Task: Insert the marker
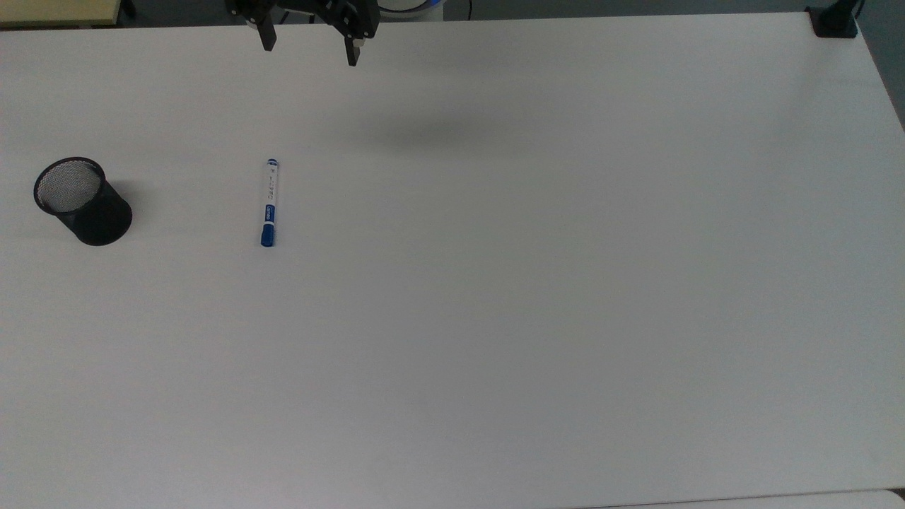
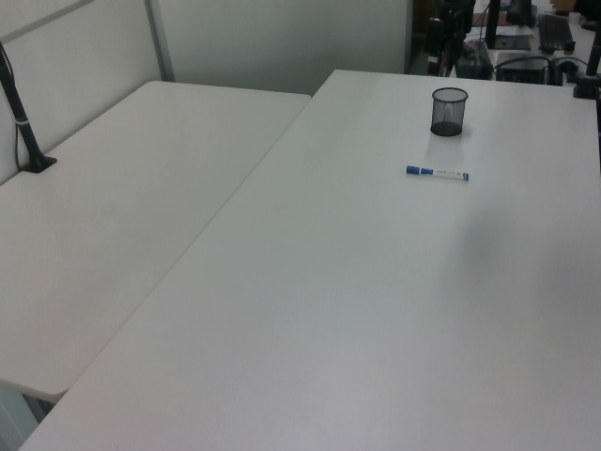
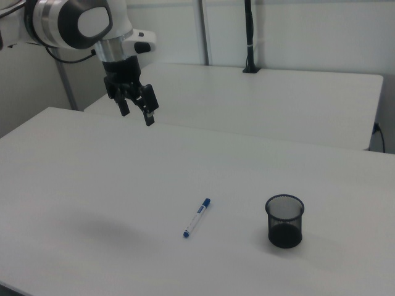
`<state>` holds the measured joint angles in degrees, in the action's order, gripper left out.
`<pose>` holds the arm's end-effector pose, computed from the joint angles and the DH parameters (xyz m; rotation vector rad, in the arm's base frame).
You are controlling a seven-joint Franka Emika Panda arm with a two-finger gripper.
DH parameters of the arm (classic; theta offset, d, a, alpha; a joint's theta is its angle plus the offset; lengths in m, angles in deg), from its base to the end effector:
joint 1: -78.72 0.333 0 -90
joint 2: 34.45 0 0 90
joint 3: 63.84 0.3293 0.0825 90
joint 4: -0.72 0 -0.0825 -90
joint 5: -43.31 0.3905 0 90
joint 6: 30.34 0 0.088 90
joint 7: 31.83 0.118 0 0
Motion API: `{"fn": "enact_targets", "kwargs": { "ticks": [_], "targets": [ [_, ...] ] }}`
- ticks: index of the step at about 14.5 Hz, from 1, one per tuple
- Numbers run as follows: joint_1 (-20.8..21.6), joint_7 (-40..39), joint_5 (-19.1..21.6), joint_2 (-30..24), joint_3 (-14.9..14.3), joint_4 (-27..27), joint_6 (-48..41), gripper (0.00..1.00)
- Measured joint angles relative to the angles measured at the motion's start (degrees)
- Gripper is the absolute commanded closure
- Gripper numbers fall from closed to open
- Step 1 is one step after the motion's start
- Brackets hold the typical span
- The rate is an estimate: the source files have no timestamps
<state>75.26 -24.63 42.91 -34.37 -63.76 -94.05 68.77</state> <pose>0.5745 -0.0346 0.6002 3.1217 -0.2877 0.1169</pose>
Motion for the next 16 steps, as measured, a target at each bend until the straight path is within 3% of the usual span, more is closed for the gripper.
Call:
{"fn": "enact_targets", "kwargs": {
  "ticks": [10,12,14,16],
  "targets": [
    [-0.09,-0.51,0.00,0.00,-0.03,0.00,0.00,0.00],
    [-0.94,-7.19,-0.69,0.03,-0.22,-0.06,0.00,0.00],
    [-2.66,-18.70,-2.82,1.03,-0.36,-0.76,0.00,0.00],
    [-3.98,-22.68,-7.16,5.01,-0.44,-1.59,2.45,0.00]
  ]
}}
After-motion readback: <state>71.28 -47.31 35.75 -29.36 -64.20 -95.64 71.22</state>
